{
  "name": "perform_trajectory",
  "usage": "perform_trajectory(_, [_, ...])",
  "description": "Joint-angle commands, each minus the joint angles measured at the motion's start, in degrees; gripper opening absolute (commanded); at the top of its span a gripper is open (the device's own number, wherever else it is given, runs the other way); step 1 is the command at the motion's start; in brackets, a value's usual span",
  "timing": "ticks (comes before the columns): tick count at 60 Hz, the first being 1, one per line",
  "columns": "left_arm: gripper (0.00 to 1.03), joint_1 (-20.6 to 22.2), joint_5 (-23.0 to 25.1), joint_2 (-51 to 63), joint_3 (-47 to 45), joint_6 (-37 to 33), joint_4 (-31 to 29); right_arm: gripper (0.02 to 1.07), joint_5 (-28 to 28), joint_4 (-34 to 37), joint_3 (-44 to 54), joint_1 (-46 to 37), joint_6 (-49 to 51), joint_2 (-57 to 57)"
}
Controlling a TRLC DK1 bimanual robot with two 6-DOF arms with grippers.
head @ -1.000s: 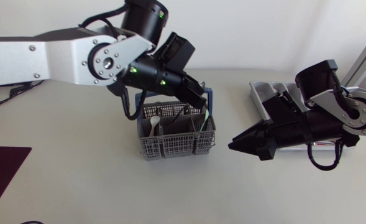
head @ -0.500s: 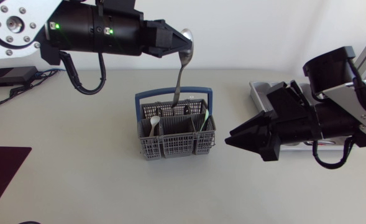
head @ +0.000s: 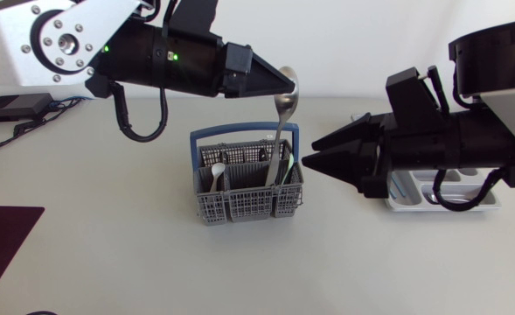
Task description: Sort the cutlery from the basket into the organizer compartments.
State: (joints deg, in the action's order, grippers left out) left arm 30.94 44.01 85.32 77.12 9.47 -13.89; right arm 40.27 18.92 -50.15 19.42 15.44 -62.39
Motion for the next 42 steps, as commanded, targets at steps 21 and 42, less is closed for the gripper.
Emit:
perform_trajectory(21, [0.04, 0.88, 6.79, 2.22, 4.35, 4.06, -0.52, 0.62, -0.19, -6.35, -3.55, 2.38, -1.47, -6.52])
perform_trajectory(42, [0.04, 0.26, 8.64, 2.84, 4.35, 4.32, -0.52, 0.36, -0.19, -6.70, -5.31, 4.49, -1.47, -7.83])
